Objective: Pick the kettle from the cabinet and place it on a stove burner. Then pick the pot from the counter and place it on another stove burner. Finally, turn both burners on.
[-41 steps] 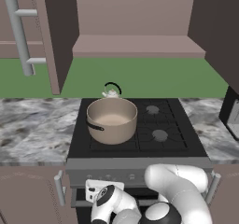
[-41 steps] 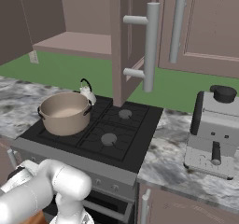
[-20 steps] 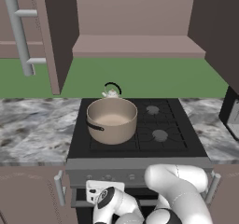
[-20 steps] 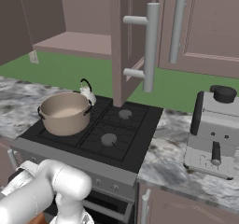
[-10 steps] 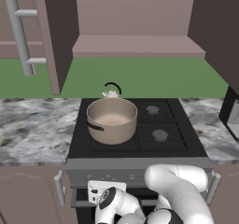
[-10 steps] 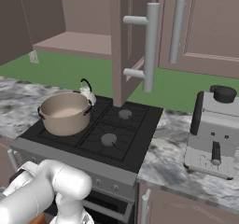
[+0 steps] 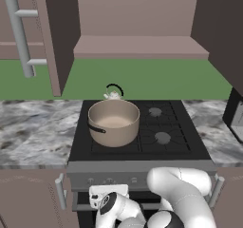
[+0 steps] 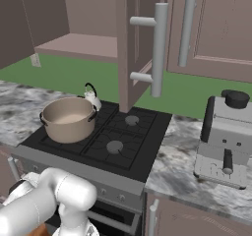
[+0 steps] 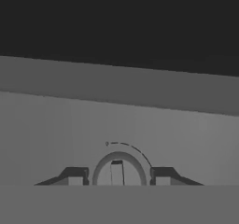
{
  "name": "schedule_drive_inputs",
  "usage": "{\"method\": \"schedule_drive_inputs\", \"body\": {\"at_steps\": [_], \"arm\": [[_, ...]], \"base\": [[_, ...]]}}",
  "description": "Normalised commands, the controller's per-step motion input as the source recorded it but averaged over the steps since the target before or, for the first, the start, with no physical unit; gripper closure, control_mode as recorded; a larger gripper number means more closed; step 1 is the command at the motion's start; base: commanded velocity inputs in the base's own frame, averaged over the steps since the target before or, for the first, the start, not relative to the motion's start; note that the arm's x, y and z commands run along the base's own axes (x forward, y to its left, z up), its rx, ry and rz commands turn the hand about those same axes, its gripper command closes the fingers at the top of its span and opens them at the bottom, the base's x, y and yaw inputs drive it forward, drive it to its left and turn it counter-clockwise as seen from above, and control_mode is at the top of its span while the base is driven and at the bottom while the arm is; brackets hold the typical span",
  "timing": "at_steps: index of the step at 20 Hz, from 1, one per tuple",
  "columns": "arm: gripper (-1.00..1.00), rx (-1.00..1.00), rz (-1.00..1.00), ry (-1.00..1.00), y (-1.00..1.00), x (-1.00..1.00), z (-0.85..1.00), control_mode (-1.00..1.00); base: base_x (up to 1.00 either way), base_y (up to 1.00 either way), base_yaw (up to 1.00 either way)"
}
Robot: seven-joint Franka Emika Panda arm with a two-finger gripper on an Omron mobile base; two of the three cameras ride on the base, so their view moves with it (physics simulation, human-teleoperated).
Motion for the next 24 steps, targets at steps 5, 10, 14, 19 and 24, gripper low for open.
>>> {"method": "schedule_drive_inputs", "body": {"at_steps": [5,10,14,19,24], "arm": [[1.00,-0.32,-0.05,0.01,0.00,0.00,0.02,-1.00],[1.00,-0.31,-0.05,0.01,0.00,0.00,0.03,-1.00],[1.00,-0.32,-0.06,0.00,0.00,-0.01,0.03,-1.00],[1.00,-0.32,-0.06,0.00,0.00,-0.02,0.01,-1.00],[1.00,-0.31,-0.06,0.00,0.00,-0.01,0.00,-1.00]], "base": [[0.00,0.00,0.00],[0.00,0.00,0.00],[0.00,0.00,0.00],[0.00,0.00,0.00],[0.00,0.00,0.00]]}}
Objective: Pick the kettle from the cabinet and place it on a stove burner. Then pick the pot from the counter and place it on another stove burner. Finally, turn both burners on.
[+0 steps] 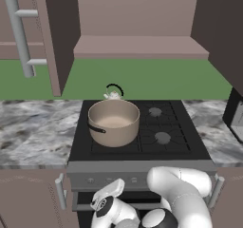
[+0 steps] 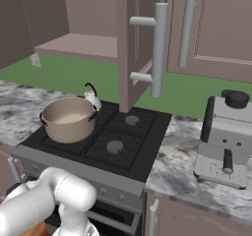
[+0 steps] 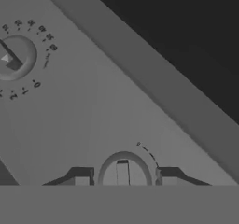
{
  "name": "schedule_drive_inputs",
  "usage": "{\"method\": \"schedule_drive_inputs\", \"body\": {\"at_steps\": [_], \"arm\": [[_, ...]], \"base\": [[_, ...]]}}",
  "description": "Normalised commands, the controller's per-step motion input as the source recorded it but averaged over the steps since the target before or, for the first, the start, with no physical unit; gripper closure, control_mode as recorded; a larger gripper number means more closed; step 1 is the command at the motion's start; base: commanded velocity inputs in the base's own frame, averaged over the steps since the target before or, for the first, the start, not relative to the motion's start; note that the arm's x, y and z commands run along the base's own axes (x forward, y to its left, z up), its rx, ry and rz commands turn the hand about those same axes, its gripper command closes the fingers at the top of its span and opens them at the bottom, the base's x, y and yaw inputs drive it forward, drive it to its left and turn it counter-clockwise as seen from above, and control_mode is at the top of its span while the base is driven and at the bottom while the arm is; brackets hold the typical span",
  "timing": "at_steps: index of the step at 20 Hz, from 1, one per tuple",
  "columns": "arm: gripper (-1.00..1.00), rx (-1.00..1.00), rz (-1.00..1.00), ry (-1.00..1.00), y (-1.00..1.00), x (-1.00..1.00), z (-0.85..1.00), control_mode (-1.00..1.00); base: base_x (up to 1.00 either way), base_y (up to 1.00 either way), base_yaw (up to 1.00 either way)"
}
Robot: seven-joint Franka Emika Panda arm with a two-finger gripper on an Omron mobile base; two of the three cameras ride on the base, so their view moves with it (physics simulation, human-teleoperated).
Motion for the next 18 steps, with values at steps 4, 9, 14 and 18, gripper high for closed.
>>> {"method": "schedule_drive_inputs", "body": {"at_steps": [4,9,14,18], "arm": [[1.00,-0.17,-0.05,0.02,0.00,-0.10,0.00,-1.00],[-1.00,-0.01,0.00,0.04,0.00,-0.02,-0.07,-1.00],[-1.00,0.01,0.00,0.00,0.00,-0.03,0.00,-1.00],[-1.00,0.01,0.00,0.00,0.00,-0.25,0.00,-1.00]], "base": [[0.00,0.00,0.00],[0.00,0.00,0.00],[0.00,0.00,0.00],[0.00,0.00,0.00]]}}
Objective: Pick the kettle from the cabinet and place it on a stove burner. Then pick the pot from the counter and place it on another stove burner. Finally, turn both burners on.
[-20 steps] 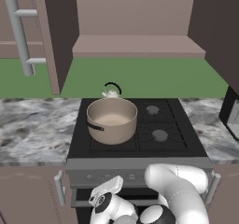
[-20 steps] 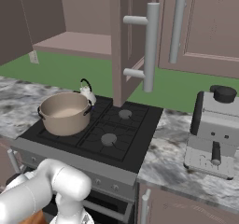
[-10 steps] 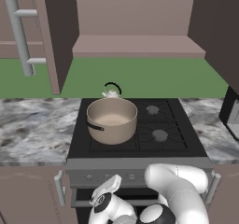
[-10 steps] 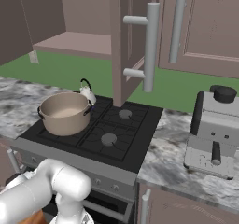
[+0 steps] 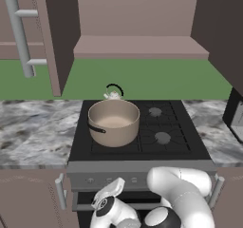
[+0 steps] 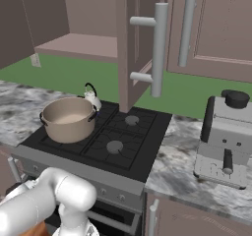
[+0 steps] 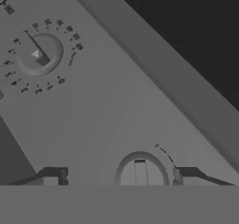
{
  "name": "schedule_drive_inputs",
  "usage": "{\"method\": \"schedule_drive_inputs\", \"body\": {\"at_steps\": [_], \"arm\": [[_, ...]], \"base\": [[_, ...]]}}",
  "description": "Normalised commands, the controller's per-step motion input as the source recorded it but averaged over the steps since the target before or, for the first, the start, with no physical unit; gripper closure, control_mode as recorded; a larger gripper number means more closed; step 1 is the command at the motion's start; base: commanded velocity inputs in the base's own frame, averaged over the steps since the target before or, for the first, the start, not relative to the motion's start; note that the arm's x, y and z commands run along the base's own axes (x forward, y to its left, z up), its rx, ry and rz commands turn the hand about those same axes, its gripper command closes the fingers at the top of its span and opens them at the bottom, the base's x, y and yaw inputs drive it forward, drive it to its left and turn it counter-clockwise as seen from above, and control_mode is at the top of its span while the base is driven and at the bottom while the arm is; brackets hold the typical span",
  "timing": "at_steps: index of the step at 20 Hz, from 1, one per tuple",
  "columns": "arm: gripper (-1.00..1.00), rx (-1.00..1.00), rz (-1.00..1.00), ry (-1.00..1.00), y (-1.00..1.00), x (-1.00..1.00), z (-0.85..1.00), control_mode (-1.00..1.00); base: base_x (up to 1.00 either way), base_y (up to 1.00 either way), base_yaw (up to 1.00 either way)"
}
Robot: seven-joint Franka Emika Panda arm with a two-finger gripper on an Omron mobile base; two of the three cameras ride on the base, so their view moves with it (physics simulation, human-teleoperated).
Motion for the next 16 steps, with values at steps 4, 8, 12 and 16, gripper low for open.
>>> {"method": "schedule_drive_inputs", "body": {"at_steps": [4,8,12,16], "arm": [[-1.00,0.00,0.00,0.00,0.04,-0.36,0.00,-1.00],[-1.00,0.00,0.00,0.00,0.15,-0.39,0.00,-1.00],[-1.00,0.00,0.00,0.00,0.18,-0.39,0.00,-1.00],[-1.00,0.00,0.00,0.00,0.15,-0.37,0.07,-1.00]], "base": [[0.00,0.00,0.00],[0.00,0.00,0.00],[0.00,0.00,0.00],[0.00,0.00,0.00]]}}
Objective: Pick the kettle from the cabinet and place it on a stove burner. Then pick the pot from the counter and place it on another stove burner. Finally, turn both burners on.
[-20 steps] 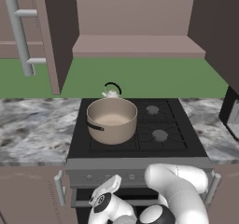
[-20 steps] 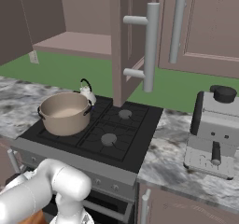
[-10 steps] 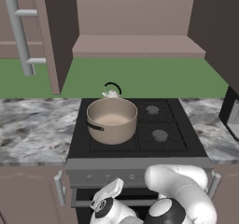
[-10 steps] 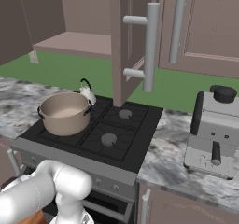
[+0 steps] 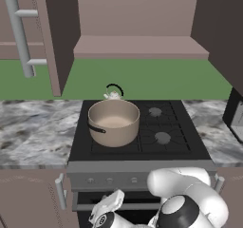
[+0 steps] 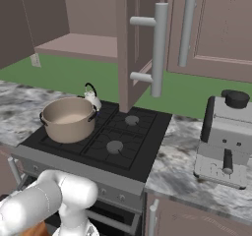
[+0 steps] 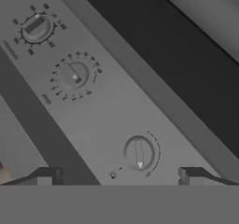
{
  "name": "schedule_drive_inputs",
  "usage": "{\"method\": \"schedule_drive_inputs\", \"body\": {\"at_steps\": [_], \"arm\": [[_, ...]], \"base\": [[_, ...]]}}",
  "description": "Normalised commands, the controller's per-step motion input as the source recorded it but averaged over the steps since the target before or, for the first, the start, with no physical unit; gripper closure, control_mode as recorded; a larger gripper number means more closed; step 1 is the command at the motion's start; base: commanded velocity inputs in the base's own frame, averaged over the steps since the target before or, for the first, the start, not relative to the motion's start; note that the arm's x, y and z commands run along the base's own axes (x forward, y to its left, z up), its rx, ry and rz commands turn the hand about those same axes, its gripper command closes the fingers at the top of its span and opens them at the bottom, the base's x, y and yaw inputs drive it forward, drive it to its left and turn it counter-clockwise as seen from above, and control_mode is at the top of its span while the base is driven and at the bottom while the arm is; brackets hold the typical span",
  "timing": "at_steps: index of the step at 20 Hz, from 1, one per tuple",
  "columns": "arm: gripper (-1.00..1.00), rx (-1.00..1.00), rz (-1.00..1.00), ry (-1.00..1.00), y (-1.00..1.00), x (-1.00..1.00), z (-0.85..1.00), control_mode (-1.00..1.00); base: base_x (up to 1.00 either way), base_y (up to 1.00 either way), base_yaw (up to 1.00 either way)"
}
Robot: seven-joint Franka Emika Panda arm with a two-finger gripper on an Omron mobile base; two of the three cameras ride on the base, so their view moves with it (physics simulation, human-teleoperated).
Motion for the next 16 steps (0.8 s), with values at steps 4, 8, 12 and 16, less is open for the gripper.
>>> {"method": "schedule_drive_inputs", "body": {"at_steps": [4,8,12,16], "arm": [[-1.00,0.02,0.01,-0.01,0.16,-0.29,0.11,-1.00],[-1.00,0.09,0.04,-0.04,0.10,-0.20,0.11,-1.00],[-1.00,0.16,0.05,-0.05,0.01,-0.15,0.04,-1.00],[-1.00,0.26,0.05,-0.03,0.00,-0.03,0.00,-1.00]], "base": [[0.00,0.00,0.00],[0.00,0.00,0.00],[0.00,0.00,0.00],[0.00,0.00,0.00]]}}
